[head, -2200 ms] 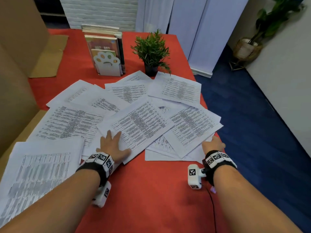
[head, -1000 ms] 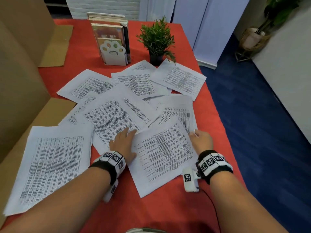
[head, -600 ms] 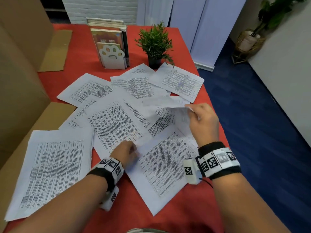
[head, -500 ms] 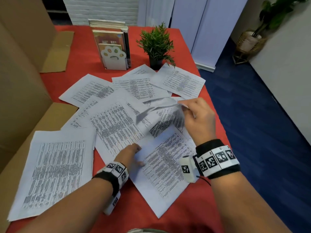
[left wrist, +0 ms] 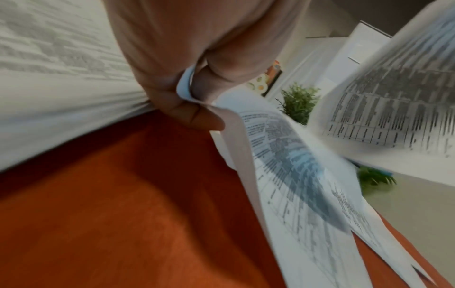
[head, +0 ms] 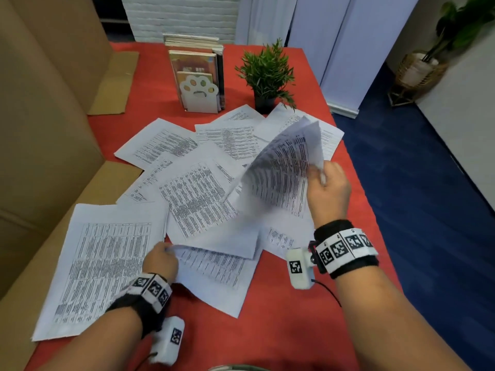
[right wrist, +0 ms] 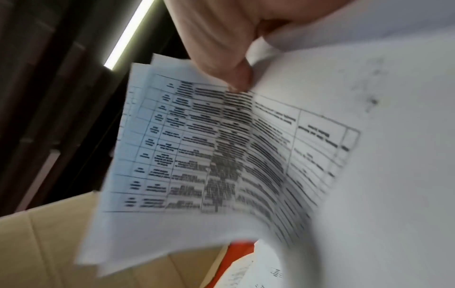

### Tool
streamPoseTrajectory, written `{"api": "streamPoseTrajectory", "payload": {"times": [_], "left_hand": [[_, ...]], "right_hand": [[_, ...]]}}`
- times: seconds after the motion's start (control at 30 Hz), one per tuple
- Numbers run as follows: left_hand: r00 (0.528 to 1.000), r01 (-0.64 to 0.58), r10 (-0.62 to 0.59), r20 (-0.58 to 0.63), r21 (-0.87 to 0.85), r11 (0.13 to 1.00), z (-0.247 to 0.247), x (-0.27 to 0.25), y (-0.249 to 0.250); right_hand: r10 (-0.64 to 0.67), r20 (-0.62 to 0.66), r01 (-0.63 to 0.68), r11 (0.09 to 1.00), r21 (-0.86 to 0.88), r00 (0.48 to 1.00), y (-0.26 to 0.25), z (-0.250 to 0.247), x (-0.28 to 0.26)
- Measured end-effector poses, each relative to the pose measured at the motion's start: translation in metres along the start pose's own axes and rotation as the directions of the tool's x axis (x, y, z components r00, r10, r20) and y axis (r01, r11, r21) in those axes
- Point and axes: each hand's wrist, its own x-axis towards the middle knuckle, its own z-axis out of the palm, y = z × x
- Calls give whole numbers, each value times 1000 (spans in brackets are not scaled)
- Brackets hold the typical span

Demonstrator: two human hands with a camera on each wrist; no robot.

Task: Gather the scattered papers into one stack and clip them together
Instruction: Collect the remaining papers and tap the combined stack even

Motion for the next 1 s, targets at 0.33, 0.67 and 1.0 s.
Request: {"api": "streamPoseTrajectory", "payload": {"times": [0.33, 0.67, 1.0], "left_hand": [[977, -55, 22, -210, -149, 987, -11, -5, 4], [941, 77, -171, -291, -308, 948, -10, -7, 12], [940, 146, -234, -249, -326, 934, -9, -3, 8]], "right_hand": [[-180, -149, 165, 981, -102, 972, -3, 1, 16], [18, -99, -21, 999, -30, 995, 18, 19, 13], [522, 175, -519, 852, -65, 835, 63, 47, -9]]}}
